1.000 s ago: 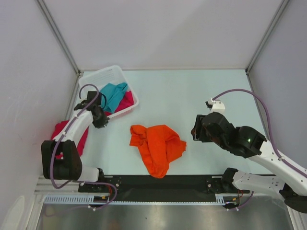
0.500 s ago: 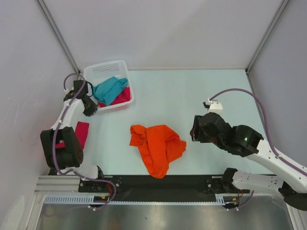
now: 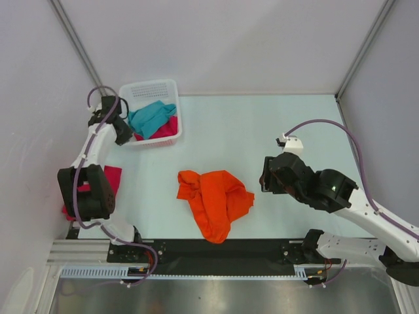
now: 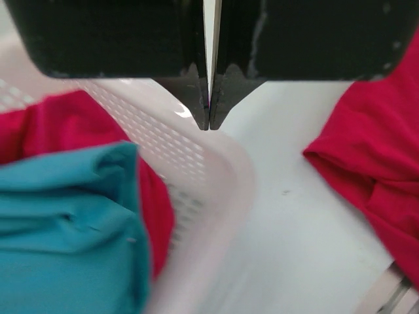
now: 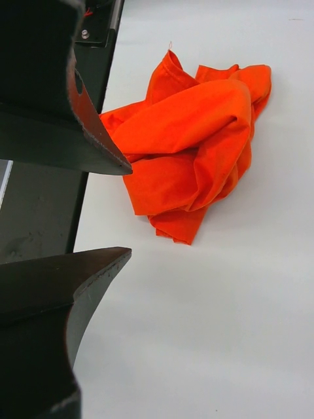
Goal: Fold and stack the t-shirts
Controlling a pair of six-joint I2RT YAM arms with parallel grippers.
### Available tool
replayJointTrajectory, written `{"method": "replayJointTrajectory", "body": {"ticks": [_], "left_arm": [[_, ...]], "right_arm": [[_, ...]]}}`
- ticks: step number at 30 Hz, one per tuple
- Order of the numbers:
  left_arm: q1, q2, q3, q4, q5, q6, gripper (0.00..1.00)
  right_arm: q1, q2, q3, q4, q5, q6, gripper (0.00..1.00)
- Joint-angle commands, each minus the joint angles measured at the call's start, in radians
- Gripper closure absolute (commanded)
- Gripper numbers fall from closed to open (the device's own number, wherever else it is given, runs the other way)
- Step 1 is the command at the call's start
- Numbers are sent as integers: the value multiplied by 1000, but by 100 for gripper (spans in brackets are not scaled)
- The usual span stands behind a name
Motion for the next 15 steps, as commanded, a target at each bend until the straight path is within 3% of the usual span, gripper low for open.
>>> {"method": "replayJointTrajectory", "body": {"ticks": [1, 4, 8, 11, 15], "left_arm": [[-201, -104, 101, 27, -74, 105, 94], [-276, -130, 132, 7, -119, 117, 94], [-352, -144, 115, 53, -69, 123, 93], [-424, -63, 146, 73, 45, 159, 94], [-520, 51, 175, 105, 48, 190, 95]], "right_arm": [[4, 15, 17, 16, 14, -10, 46], [5, 33, 21, 33, 5, -13, 46], [9, 39, 20, 52, 3, -13, 46], [10, 52, 23, 65, -8, -15, 47], [27, 61, 34, 60, 2, -3, 47]]}}
